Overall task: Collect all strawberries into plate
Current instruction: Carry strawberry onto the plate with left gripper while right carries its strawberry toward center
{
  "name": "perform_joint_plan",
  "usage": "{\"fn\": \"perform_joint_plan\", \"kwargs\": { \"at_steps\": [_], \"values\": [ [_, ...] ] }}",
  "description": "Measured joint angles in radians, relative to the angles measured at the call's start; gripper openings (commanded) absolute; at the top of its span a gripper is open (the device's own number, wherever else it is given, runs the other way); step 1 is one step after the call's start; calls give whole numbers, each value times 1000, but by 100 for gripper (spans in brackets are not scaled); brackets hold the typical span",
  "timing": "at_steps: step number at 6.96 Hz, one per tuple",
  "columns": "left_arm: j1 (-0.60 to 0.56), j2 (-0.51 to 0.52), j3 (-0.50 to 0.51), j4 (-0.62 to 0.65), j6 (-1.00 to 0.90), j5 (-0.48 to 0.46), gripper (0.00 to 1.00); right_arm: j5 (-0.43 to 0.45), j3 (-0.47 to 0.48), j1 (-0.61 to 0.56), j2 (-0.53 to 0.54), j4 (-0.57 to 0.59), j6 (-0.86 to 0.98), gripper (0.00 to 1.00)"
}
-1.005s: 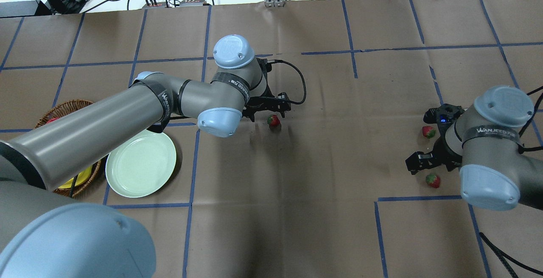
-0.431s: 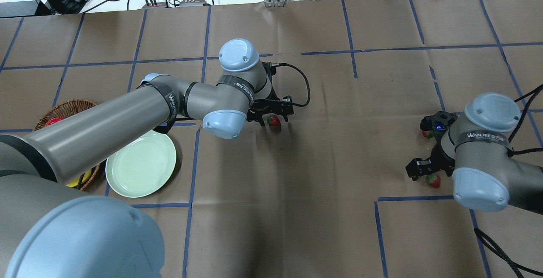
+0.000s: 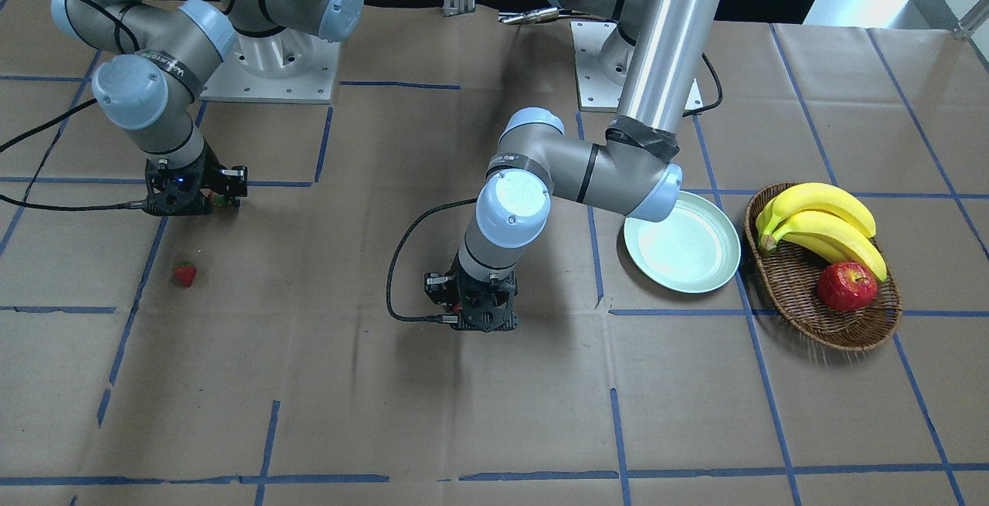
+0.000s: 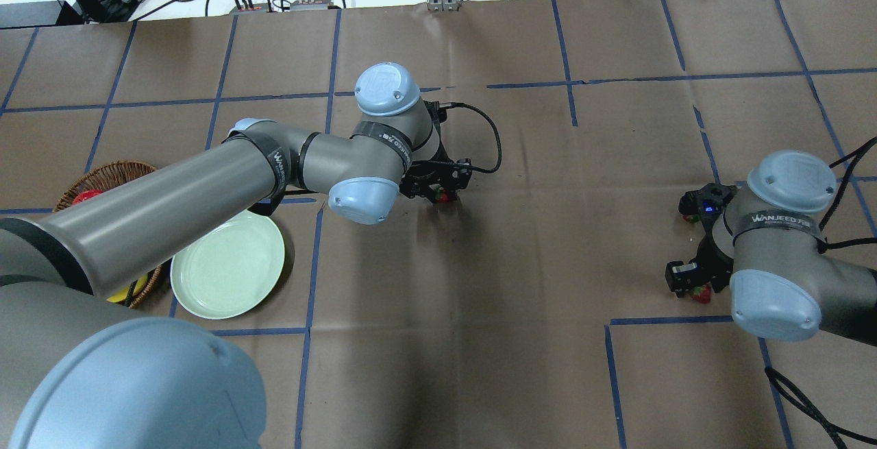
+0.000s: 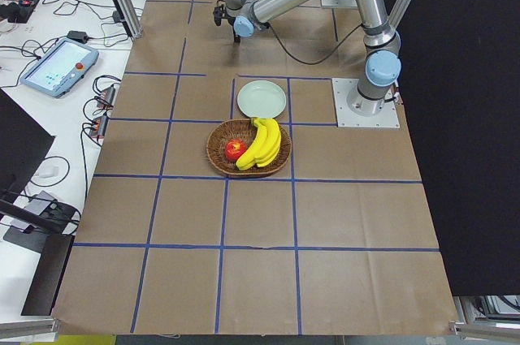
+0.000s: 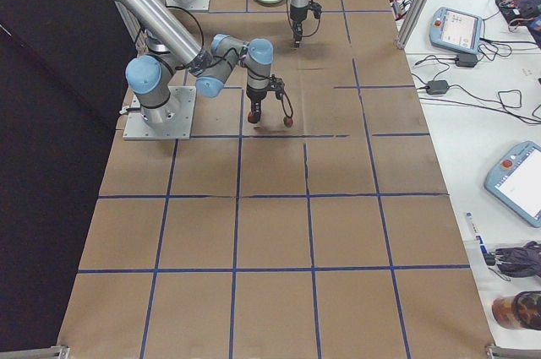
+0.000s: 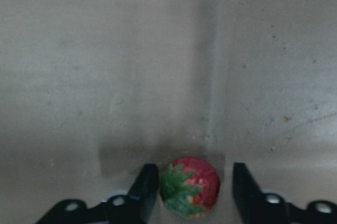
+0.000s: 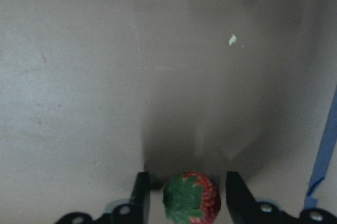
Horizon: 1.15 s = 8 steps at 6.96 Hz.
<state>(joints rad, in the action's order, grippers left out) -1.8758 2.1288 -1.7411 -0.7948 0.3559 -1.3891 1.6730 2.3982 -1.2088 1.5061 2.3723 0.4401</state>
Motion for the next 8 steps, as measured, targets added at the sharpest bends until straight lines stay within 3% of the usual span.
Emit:
{"fn": "perform_joint_plan", "kwargs": {
  "at_steps": [2,4,6,8],
  "values": [
    [10,-37,-2,-5,-16,-12,0,0,-5,0,0,-10,-3,18],
    [54,-135,-23,-83,-143,-129,0,-8,-52,-3,11,-30,-27,18],
    [151,-252,-82,-209,-340,-279,0,-26,-194,-14,5,-156,-80,18],
    [267,-336,-193,-221,-511,-350,0,-46,-359,-75,-31,-293,-155,18]
  ]
}}
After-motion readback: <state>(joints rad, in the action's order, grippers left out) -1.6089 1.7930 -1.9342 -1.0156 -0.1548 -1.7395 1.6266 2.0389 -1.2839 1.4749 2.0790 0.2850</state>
